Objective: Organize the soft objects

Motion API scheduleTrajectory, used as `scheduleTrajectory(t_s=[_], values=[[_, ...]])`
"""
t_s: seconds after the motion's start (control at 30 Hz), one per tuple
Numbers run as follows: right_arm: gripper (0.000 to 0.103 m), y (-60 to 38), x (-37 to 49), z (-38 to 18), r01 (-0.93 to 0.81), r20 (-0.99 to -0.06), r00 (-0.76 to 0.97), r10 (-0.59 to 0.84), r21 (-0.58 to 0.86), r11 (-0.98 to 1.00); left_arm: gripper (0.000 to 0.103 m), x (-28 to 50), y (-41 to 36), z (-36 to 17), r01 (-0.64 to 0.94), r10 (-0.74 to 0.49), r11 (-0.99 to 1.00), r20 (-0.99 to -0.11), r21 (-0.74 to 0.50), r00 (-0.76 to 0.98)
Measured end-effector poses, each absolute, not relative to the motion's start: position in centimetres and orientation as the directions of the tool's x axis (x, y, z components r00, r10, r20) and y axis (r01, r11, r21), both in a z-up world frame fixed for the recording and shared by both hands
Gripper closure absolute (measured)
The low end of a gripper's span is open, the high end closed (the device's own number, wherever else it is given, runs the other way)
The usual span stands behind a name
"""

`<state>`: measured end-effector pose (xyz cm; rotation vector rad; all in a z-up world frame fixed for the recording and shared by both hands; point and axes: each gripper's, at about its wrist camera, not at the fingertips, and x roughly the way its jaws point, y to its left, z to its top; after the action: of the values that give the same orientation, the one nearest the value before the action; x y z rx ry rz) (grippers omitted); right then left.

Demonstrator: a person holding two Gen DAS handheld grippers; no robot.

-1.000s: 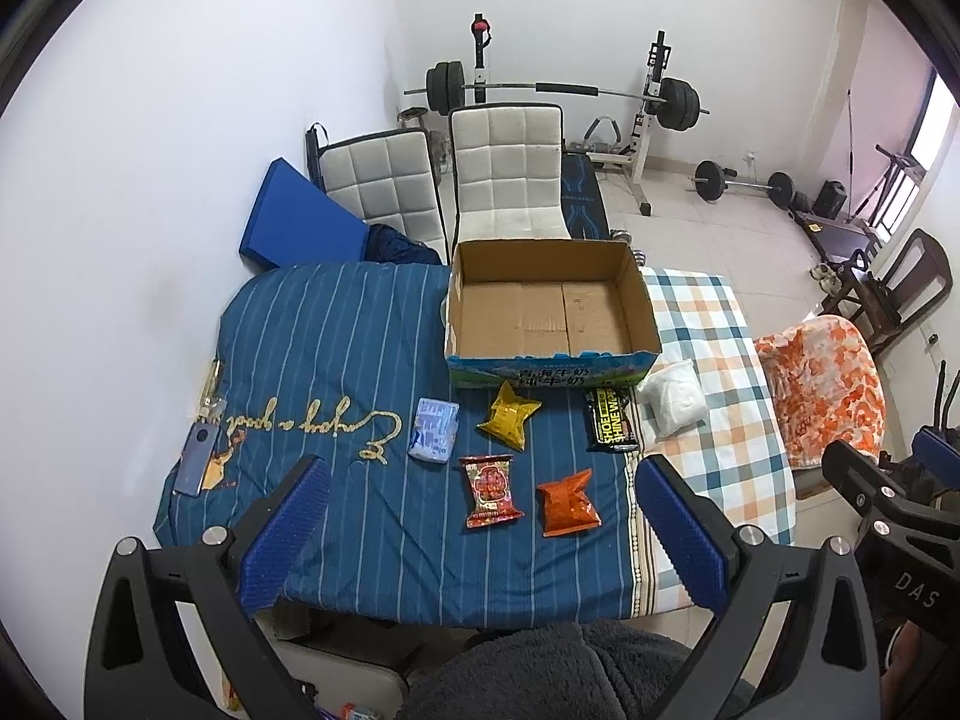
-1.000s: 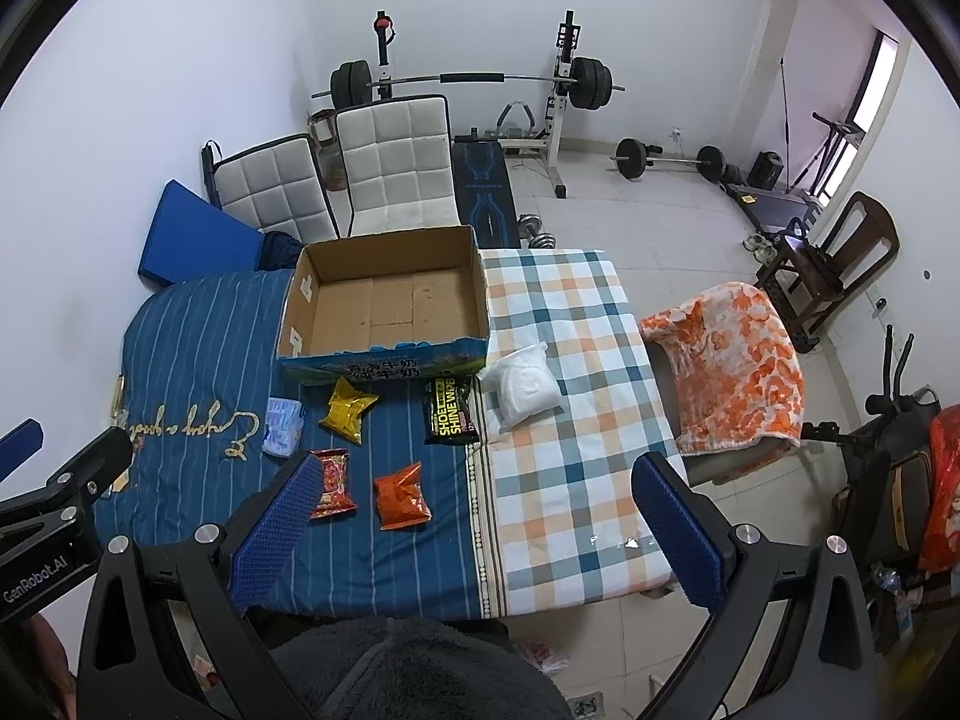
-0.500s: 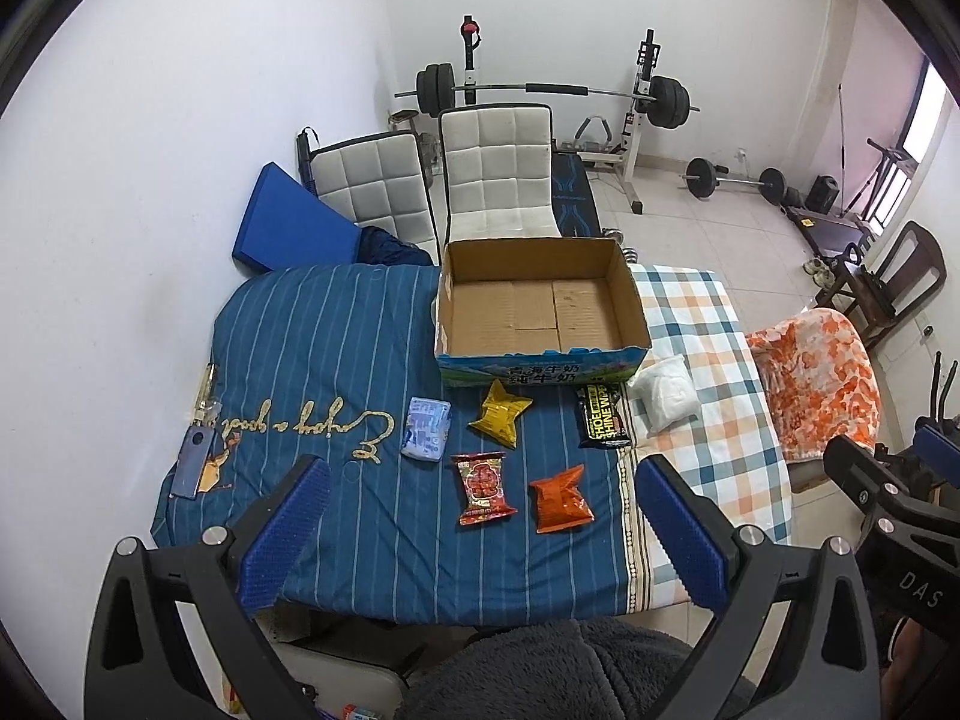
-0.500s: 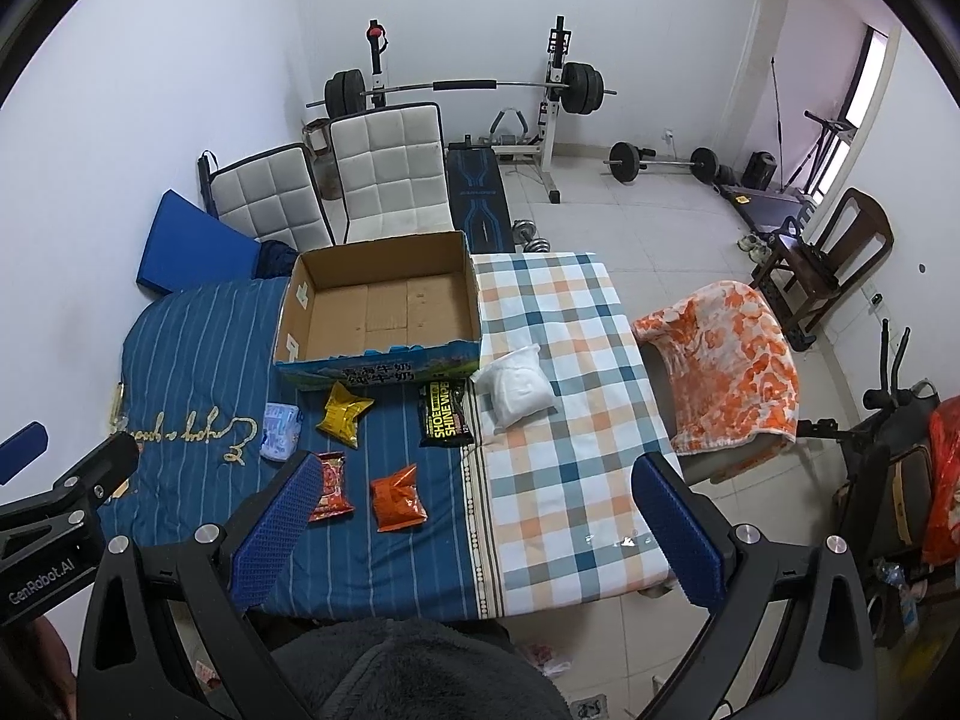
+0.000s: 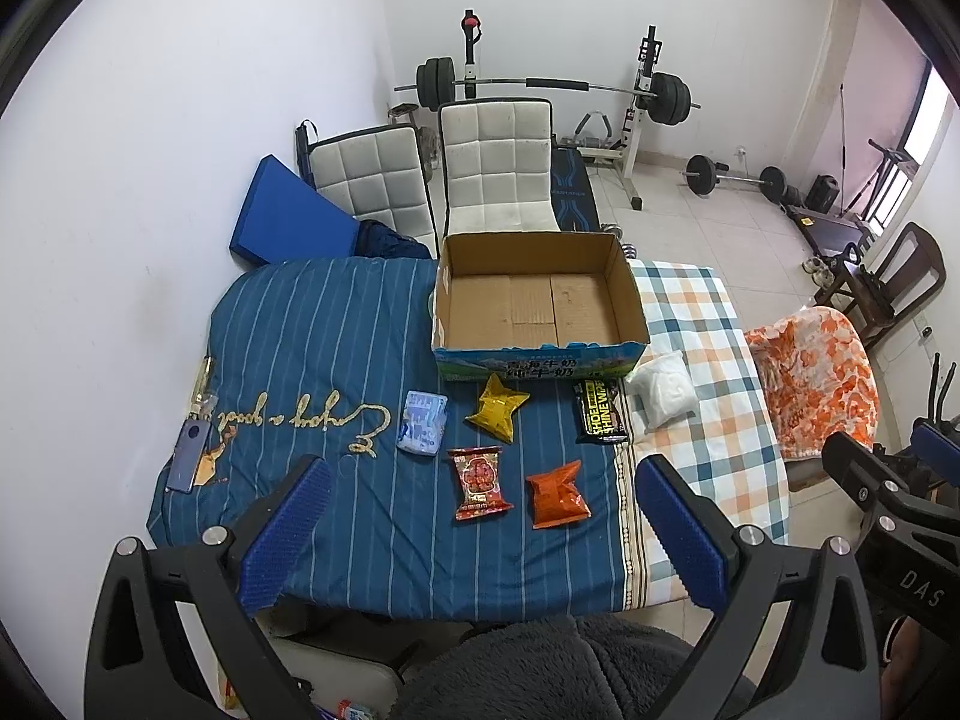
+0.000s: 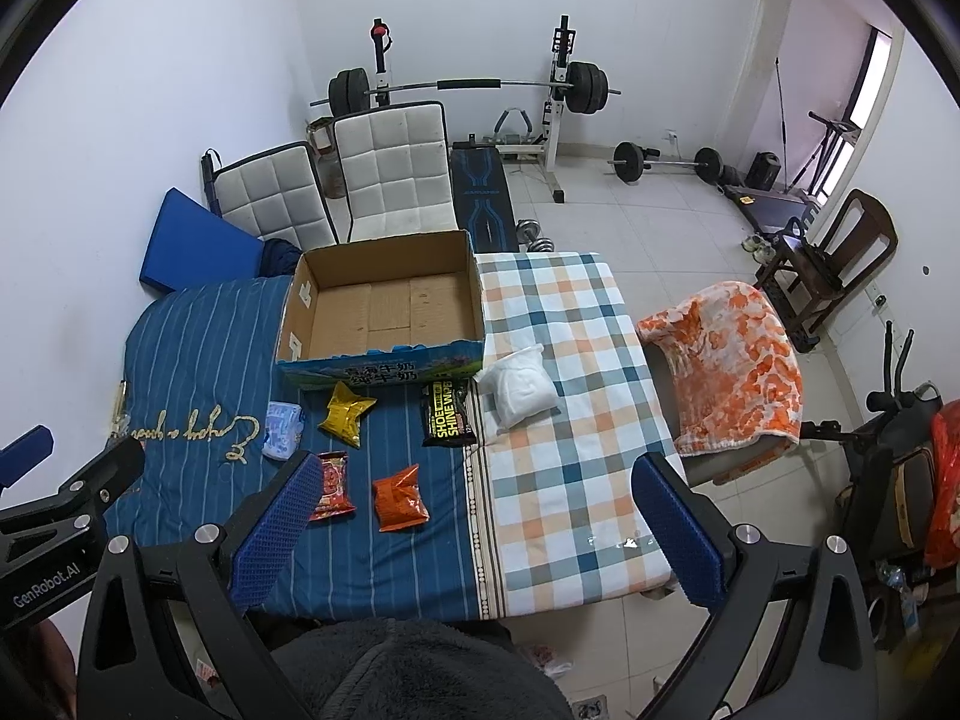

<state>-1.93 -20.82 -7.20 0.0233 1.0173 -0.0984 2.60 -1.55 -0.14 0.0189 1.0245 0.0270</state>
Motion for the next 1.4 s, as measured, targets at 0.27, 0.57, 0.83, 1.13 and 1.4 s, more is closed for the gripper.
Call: scheduleTrajectory(t_s=[0.27,0.57,0.83,1.13,1.4], values=[[0.0,-20.9,-1.9,-7.3,0.09,-0.853,0.518,-0.067,-0.024,0.996,0.0,2.5,-1.6,-0.3,-0.014,0.03,1.0,-0.855,0.026,0.518],[0.0,-22.1,4.0,-13.7,0.116,-0.91,0.413,-0.007,0.045,0.992,0.0,5.8,-0.7,-4.4,-0.061,0.025,0.998,-0.892,-0.003,0.452],[0.0,-19.5,9.5,-30.6,0.063,-0.986,0.152,0.063,0.073,0.995,0.0,11.6,2.0,-17.7,-0.151,0.045,0.989,-0.971,0.009,0.236],[0.0,-14.4,11.0,-45.5,-0.018,-0.999,-0.007,0.04,0.04,0.999,0.0,15.0,4.2,-32.0,-0.186,0.018,0.982,-1.0,0.013,0.025],[0.001,-13.1,11.1,-52.0,-0.01,-0.992,-0.096,0.08,0.081,0.997,0.0,15.9,4.9,-38.4,-0.178,0.007,0.984,-0.999,0.016,-0.053]])
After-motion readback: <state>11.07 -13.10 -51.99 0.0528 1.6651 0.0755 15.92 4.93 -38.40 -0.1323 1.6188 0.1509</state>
